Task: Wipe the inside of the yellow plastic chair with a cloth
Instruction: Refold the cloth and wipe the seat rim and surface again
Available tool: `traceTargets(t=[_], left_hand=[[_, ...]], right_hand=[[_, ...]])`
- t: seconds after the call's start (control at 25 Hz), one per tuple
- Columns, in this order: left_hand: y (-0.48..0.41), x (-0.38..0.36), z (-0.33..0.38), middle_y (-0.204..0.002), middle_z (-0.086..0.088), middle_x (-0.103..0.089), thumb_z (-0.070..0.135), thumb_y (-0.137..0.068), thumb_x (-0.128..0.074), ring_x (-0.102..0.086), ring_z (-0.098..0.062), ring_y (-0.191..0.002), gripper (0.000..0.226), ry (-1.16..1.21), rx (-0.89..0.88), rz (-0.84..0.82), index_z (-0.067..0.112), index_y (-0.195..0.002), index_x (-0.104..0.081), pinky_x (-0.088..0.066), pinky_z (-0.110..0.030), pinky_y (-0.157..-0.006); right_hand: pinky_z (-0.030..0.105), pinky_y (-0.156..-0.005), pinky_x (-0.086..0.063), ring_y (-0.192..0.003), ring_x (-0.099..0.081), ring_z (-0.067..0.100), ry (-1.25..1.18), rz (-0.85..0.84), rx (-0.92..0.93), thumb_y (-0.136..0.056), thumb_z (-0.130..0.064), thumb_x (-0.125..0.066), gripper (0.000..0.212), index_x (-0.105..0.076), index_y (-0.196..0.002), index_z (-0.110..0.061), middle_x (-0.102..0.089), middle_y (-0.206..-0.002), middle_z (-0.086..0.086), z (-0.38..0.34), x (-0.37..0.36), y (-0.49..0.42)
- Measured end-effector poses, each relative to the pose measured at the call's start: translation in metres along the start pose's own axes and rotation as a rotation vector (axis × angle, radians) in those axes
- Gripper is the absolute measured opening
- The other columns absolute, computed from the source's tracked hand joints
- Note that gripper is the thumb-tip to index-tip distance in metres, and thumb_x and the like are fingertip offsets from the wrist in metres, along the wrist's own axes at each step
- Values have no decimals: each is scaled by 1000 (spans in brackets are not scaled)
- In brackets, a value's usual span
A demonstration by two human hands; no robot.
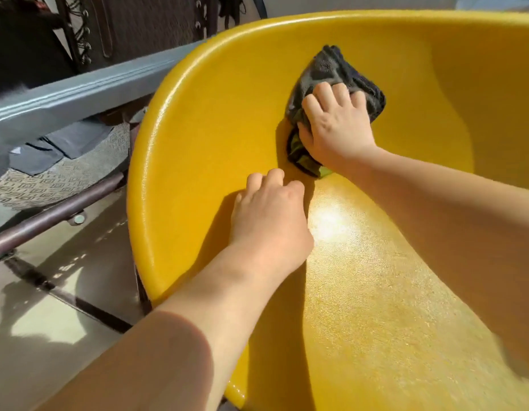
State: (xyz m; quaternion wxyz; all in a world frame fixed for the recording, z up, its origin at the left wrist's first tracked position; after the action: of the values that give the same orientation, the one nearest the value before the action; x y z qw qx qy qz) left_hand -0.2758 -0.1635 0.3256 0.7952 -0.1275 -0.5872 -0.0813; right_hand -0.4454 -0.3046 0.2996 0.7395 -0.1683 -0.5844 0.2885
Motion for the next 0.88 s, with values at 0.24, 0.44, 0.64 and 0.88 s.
traceTargets(t=[0.24, 0.44, 0.64, 0.88], left_hand=[[-6, -32, 44, -157, -5, -40, 21, -93, -63, -27, -29, -147, 41, 7, -91, -133, 24, -134, -59, -29, -47, -119], [3, -65, 83, -154, -7, -38, 18, -93, -58, -28, -31, -144, 43, 22, -169, -234, 19, -136, -55, -32, -46, -115], [-5, -103, 124, -153, -9, -39, 21, -94, -61, -36, -33, -140, 47, -88, -312, -393, 19, -140, -52, -41, -46, -110], [-66, -98, 222, -171, -2, -15, 47, -98, -59, -17, -32, -155, 72, 167, -405, -154, 31, -160, -26, -33, -50, -118]], right_hand=[[54, -87, -42, -113, -48, 44, 202, -173, -234, -93, -41, -60, 48, -53, -127, -7, -49, -125, 24, 112, 9, 47], [45, -77, -42, -99, -53, 37, 52, -508, 10, -89, -51, -48, 46, -63, -113, -15, -58, -111, 13, 97, 16, 195], [41, -75, -39, -103, -56, 35, 287, -551, 64, -91, -46, -55, 41, -65, -115, -14, -60, -115, 12, 171, 43, 197], [39, -82, -55, -110, -63, 28, -147, -383, -234, -96, -43, -55, 38, -65, -126, -22, -69, -119, 2, 221, 107, 188]])
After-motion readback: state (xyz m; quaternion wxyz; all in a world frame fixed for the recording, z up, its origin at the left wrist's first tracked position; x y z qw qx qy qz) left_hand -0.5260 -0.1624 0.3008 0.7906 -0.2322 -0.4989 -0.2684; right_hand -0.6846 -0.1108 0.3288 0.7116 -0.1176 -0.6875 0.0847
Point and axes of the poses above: each hand's wrist, its own y-axis away from the middle knuckle, its own x-axis out of the back of the hand, z = x × y, the point moved 1 cm from there along -y, towards the middle knuckle
